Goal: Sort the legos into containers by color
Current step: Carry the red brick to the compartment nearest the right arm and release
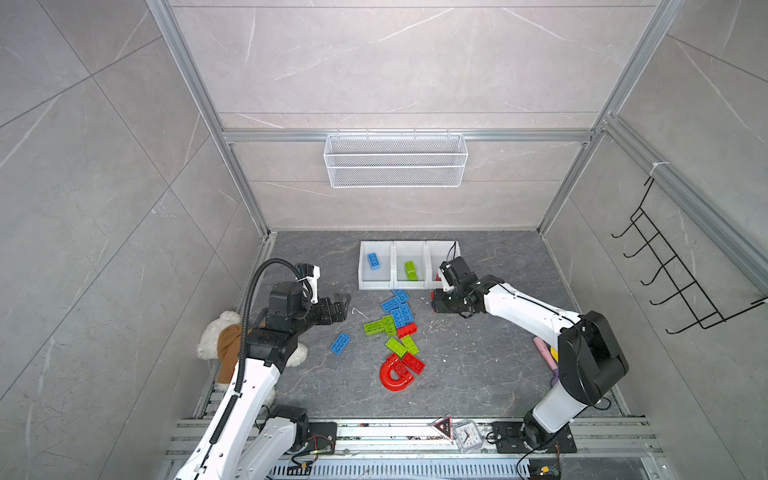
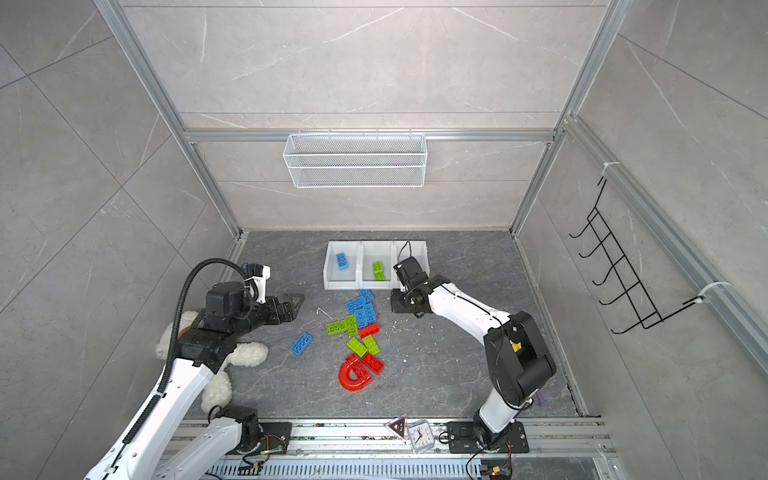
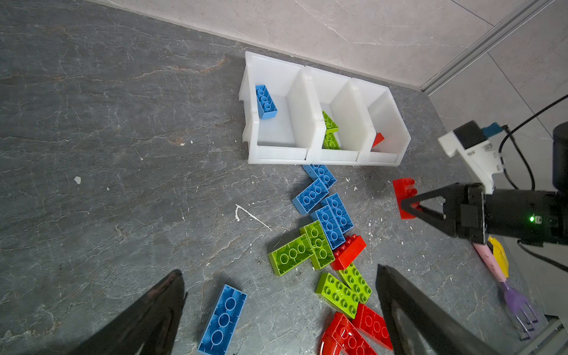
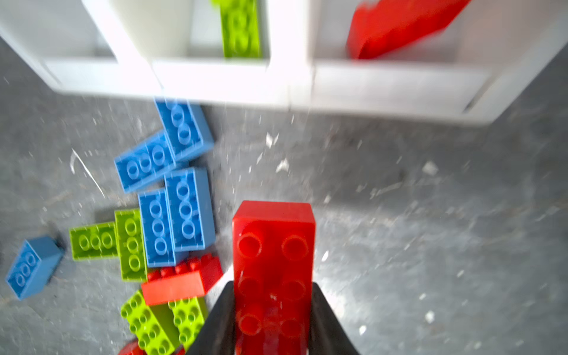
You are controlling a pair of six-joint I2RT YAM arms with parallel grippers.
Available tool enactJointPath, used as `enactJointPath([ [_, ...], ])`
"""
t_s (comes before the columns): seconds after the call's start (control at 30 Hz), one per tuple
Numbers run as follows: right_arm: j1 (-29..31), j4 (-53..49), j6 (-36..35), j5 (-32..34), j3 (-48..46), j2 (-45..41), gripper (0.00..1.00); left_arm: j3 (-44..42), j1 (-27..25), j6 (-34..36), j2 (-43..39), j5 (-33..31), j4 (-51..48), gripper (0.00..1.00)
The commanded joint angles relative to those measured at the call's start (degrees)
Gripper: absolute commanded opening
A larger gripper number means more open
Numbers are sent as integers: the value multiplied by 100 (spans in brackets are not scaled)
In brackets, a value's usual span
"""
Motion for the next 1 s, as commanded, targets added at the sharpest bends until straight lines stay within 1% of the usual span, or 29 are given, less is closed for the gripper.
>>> enactJointPath([
  [0.0,-434,32,-573,-281,448,146,23,196,-28,98,-52,67,78,100],
  [0.1,-724,116,-757,-351,798,413,23,204,-37,99,-52,13,34,100],
  [0.2,-892,147,-877,-352,1223,757,23,191,-31,104,-76,-25,26,100],
  [0.4,-1137,116,-908,-437,2019,1481,24,230,-30,111,-34,-34,-36,100],
  [0.47,-1173,187,-875,-422,2147,1625,25,217,-33,108,-39,-46,-36,100],
  [0.5,-1191,195,-865,-382,2224,1702,26,217,-39,111,-34,-38,-36,100],
  [0.63,-1237,205,-880,-405,2444,1911,39,217,-43,101,-20,-49,-35,100],
  [0.7,-1259,187,-890,-371,2502,1953,49,220,-39,104,-17,-30,-28,100],
  [0.73,-1270,149,-901,-363,2529,1959,53,217,-44,102,-26,-20,-28,100],
  [0.8,-1269,98,-944,-352,2507,1882,57,217,-40,98,-39,-23,-28,100],
  [0.87,-1270,141,-984,-412,2384,1696,58,212,-40,89,-60,-10,-14,100],
  [0.97,-1242,324,-1101,-691,1907,1197,60,192,-36,76,-54,34,34,100],
])
